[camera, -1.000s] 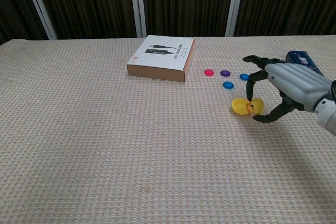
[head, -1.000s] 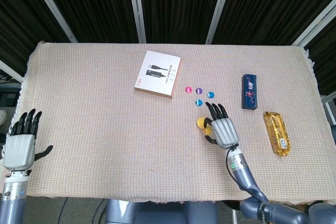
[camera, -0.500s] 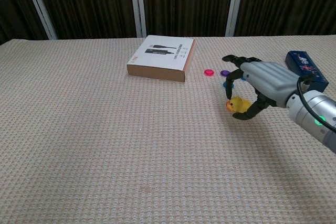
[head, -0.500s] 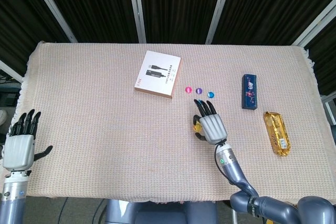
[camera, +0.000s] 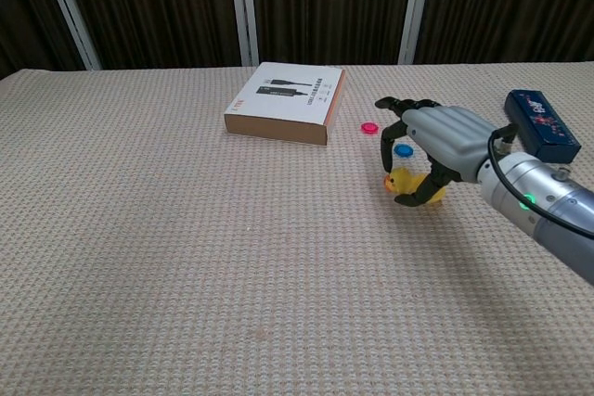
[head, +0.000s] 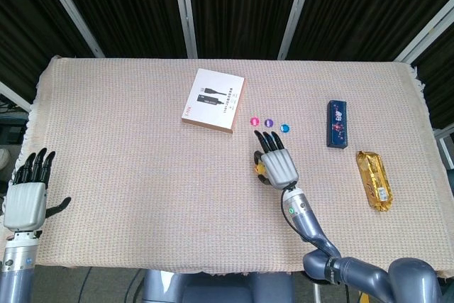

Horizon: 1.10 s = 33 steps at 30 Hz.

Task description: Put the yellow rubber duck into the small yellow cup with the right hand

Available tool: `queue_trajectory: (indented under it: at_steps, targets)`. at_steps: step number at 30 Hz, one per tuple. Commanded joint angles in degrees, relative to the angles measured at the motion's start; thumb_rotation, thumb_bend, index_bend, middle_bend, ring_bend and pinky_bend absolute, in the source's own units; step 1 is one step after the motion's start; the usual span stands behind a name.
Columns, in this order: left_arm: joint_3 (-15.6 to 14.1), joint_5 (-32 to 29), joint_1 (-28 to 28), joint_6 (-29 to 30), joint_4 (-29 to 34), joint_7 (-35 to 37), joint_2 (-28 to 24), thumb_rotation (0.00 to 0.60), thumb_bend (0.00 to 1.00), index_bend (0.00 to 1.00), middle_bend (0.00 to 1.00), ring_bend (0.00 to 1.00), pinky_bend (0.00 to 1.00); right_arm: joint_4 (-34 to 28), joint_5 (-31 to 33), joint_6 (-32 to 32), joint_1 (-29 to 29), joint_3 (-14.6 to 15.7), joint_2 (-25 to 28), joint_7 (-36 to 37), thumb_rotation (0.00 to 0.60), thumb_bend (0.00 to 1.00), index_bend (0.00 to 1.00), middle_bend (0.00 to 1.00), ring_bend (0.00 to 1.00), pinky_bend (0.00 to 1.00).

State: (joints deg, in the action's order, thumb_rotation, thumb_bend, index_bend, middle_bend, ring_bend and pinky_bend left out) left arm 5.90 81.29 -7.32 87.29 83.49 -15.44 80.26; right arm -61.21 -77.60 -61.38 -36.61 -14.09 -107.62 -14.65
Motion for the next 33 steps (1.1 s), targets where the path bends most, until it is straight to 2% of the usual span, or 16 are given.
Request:
queue_trajectory:
  at_steps: [1,20,24,33]
  targets:
    - [-0.05,0.06,0.04,0.06,0.0,-0.05,0.02,0.6,0.03,0.0,0.0,0.0,0.17,0.98,0.34,0.52,-0.42,-0.1,-0.19,0.6,0.6,0.16,0.52,0.0,0.0,0.0]
    - [-0.28,-0.13,0.01,-0.3,0.81,-1.78,-0.04,0.6,0.04,0.0,0.0,0.0,0.17,7.23,0.64,1.82,-1.56,0.42,0.94,5.36,0.6,0.16,0.52,0.0,0.0,0.0]
    - [-0.22,-0.32,0.01,-0.39,0.86,-1.74,-0.06,0.6,0.04,0.0,0.0,0.0,0.17,7.09,0.44,1.23,-1.32,0.43,1.63,7.18,0.6,0.16,0.52,0.0,0.0,0.0]
    - [-0.25,-0.06,-0.03,-0.28,0.81,-1.78,-0.05,0.6,0.03,0.0,0.0,0.0,0.17,6.64,0.41,0.77,-1.3,1.04,2.33,6.02,0.6,0.17,0.52,0.0,0.0,0.0]
